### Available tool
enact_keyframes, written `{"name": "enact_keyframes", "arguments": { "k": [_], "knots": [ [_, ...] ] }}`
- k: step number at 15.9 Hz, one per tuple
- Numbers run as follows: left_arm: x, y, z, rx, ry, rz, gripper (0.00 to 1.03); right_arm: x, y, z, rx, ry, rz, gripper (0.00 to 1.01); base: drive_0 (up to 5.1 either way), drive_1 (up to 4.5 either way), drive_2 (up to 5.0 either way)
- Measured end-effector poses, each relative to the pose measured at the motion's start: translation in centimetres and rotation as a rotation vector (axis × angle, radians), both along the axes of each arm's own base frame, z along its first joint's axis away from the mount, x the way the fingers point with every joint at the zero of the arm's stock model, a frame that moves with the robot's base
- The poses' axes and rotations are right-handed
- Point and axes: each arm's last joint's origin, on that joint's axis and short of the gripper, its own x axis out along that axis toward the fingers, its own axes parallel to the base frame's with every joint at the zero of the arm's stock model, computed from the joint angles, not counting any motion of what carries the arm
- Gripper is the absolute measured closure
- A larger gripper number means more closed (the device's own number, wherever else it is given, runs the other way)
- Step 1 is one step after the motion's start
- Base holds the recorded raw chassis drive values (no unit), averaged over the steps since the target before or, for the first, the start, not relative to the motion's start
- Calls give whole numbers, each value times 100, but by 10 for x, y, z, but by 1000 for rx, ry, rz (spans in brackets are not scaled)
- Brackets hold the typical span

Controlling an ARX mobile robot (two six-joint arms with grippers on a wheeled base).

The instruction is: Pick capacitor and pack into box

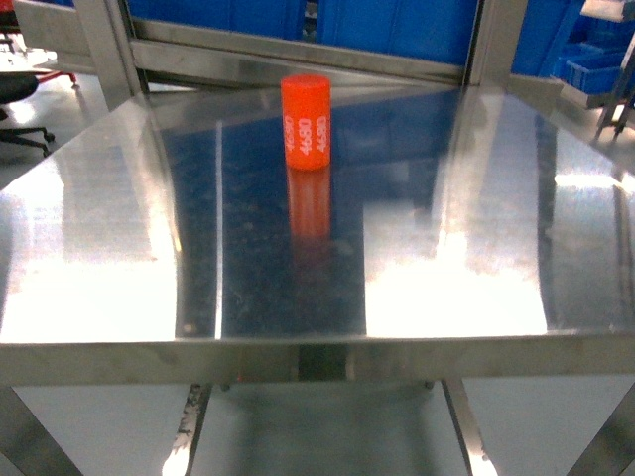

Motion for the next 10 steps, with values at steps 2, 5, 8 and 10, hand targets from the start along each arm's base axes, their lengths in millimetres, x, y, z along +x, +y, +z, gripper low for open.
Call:
{"name": "enact_keyframes", "arguments": {
  "k": [2,5,8,10],
  "knots": [
    [0,0,0,0,0,-1,5,0,0,0,2,1,0,3,0,0,0],
    [0,0,0,0,-4,0,5,0,0,1,0,-5,0,3,0,0,0],
    [0,0,0,0,-1,0,5,0,0,0,1,0,0,3,0,0,0],
    [0,0,0,0,0,-1,5,0,0,0,1,0,-1,3,0,0,0]
  ]
}}
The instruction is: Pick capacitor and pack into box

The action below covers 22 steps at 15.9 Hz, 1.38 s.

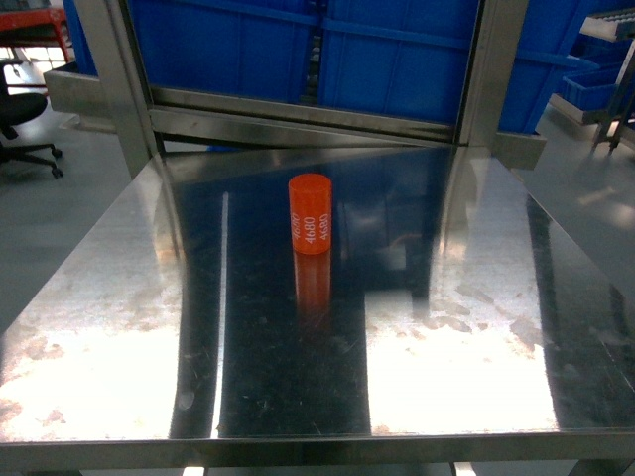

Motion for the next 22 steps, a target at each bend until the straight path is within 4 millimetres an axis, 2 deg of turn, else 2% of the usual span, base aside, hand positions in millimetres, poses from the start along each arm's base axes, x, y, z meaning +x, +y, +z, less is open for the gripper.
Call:
{"name": "enact_keyframes", "arguments": {
  "k": [7,8,10,13,14,15,18,20,22],
  "knots": [
    [0,0,-2,-9,32,12,5,0,0,0,0,0,0,3,0,0,0],
    [8,1,0,-45,77,30,5,0,0,0,0,0,0,3,0,0,0],
    [41,-4,25,-104,57,-15,5,0,0,0,0,1,0,3,0,0,0],
    [61,-13,34,-110,35,-74,5,0,0,0,0,1,0,3,0,0,0],
    [84,-25,40,-124,15,-125,5,0,0,0,0,0,0,3,0,0,0],
    [119,-42,45,-133,9,-162,5,0,0,0,0,0,0,3,0,0,0],
    [205,-100,31,-114,105,-262,5,0,0,0,0,0,0,3,0,0,0],
    [246,-130,13,-92,170,-274,5,0,0,0,0,0,0,3,0,0,0],
    [275,-151,-3,-76,215,-273,5,0,0,0,0,0,0,3,0,0,0]
  ]
}}
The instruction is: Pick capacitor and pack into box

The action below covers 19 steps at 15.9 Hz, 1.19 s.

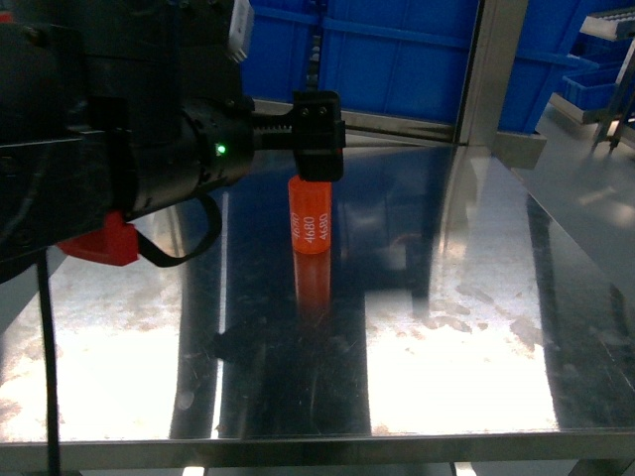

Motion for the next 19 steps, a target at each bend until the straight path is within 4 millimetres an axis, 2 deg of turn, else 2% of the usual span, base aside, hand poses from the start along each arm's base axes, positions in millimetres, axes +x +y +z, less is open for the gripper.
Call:
{"name": "enact_keyframes", "arguments": {
  "k": [3,6,8,9,10,13,15,16,17,18,19],
  "knots": [
    [23,-19,-29,35,68,4,5,0,0,0,0,0,0,3,0,0,0],
    [43,-28,-69,75,145,16,5,0,0,0,0,0,0,3,0,0,0],
    [58,-34,-88,88,159,39,5,0,0,0,0,0,0,3,0,0,0],
    [63,-36,-94,97,173,44,10,0,0,0,0,0,0,3,0,0,0],
    [69,-37,-97,100,178,51,21,0,0,0,0,0,0,3,0,0,0],
    [77,-38,-95,75,184,62,55,0,0,0,0,0,0,3,0,0,0],
    [75,-36,-95,39,169,62,58,0,0,0,0,0,0,3,0,0,0],
    [66,-30,-92,14,165,63,58,0,0,0,0,0,0,3,0,0,0],
    [54,-22,-83,-5,139,67,58,0,0,0,0,0,0,3,0,0,0],
    [39,-14,-62,-33,82,61,58,0,0,0,0,0,0,3,0,0,0],
    [19,1,-28,-67,-19,57,58,0,0,0,0,0,0,3,0,0,0]
  ]
}}
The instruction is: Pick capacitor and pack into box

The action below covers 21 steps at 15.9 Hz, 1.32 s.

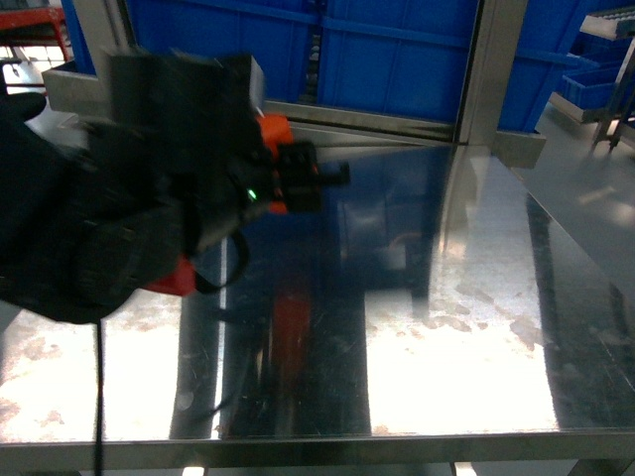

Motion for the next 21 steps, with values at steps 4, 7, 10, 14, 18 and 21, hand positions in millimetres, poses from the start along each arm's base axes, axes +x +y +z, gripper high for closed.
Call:
{"name": "enact_keyframes", "arguments": {
  "k": [4,7,10,14,18,21],
  "knots": [
    [-100,65,68,24,-185,13,58,0,0,0,0,0,0,3,0,0,0],
    [-172,103,100,3,-236,37,59,0,0,0,0,0,0,3,0,0,0],
    [-183,104,119,15,-263,89,59,0,0,0,0,0,0,3,0,0,0],
    [-211,128,83,126,-190,239,59,0,0,0,0,0,0,3,0,0,0],
    [-243,148,53,128,-179,220,59,0,0,0,0,0,0,3,0,0,0],
    [-255,151,43,130,-169,222,59,0,0,0,0,0,0,3,0,0,0]
  ]
}}
